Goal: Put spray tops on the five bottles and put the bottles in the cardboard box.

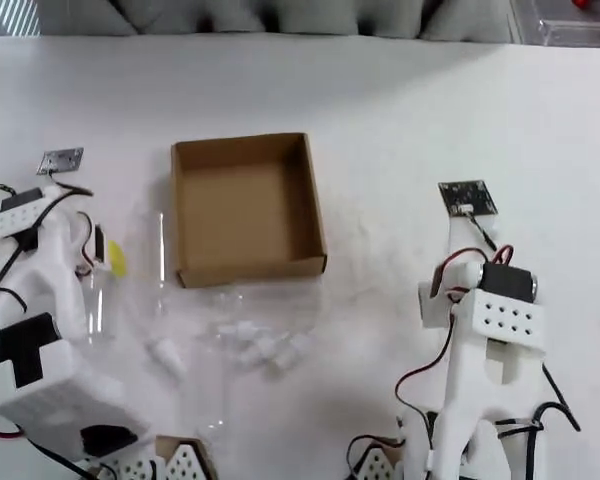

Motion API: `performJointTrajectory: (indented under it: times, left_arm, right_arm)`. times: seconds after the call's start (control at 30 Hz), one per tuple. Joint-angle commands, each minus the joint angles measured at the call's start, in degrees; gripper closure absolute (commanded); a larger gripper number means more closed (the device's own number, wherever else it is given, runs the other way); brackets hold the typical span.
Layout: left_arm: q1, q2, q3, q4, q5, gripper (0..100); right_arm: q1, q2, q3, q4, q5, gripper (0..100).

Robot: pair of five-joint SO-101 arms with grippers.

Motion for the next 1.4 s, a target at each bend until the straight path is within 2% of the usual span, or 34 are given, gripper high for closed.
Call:
performJointTrajectory:
  times: [0.0,0.1,0.17,0.33,0.47,0.6,0.8,0.87,0.93,1.07,1.17,1.27,1.37]
  left_arm:
    - [-0.13,-0.4,-2.73,-1.14,-0.44,93]
    - [-0.13,-0.4,-2.64,-1.14,-0.44,93]
    - [-0.13,-0.4,-2.64,-1.14,-0.44,93]
    - [-0.13,-0.4,-2.64,-1.14,-0.44,93]
    - [-0.13,-0.4,-2.64,-1.14,-0.44,93]
    - [-0.13,-0.4,-2.64,-1.14,-0.44,93]
    - [-0.31,-0.4,-2.64,-1.05,-0.44,93]
    - [-0.31,-0.4,-2.64,-1.14,-0.44,93]
    - [-0.31,-0.4,-2.64,-1.14,-0.44,93]
    - [-0.31,-0.4,-2.64,-1.14,-0.44,93]
    - [-0.31,-0.4,-2.64,-1.14,-0.44,93]
    - [-0.31,-0.31,-2.64,-1.14,-0.44,93]
    - [-0.31,-0.31,-2.64,-1.14,-0.44,93]
  right_arm:
    - [1.27,-1.45,-2.99,3.56,0.44,79.4]
    - [5.85,-2.24,-3.16,4.18,0.44,80.5]
    - [10.33,-4.09,-3.16,3.91,1.05,84.7]
    - [19.21,-8.84,-3.16,3.03,9.49,94.0]
    - [22.46,-8.31,-3.16,2.68,10.81,94.2]
    - [22.55,-4.7,-3.25,0.66,13.45,94.1]
    - [21.85,6.37,4.57,-21.14,10.37,94.1]
    - [21.05,10.51,4.48,-24.66,9.67,93.5]
    - [20.79,14.02,2.46,-23.52,10.11,88.0]
    - [20.62,20.0,-4.31,-18.42,9.85,69.0]
    - [20.0,23.52,-9.85,-15.25,9.85,59.0]
    - [19.12,26.95,-14.86,-11.03,9.85,54.4]
    - [18.24,29.67,-20.04,-5.76,9.85,53.9]
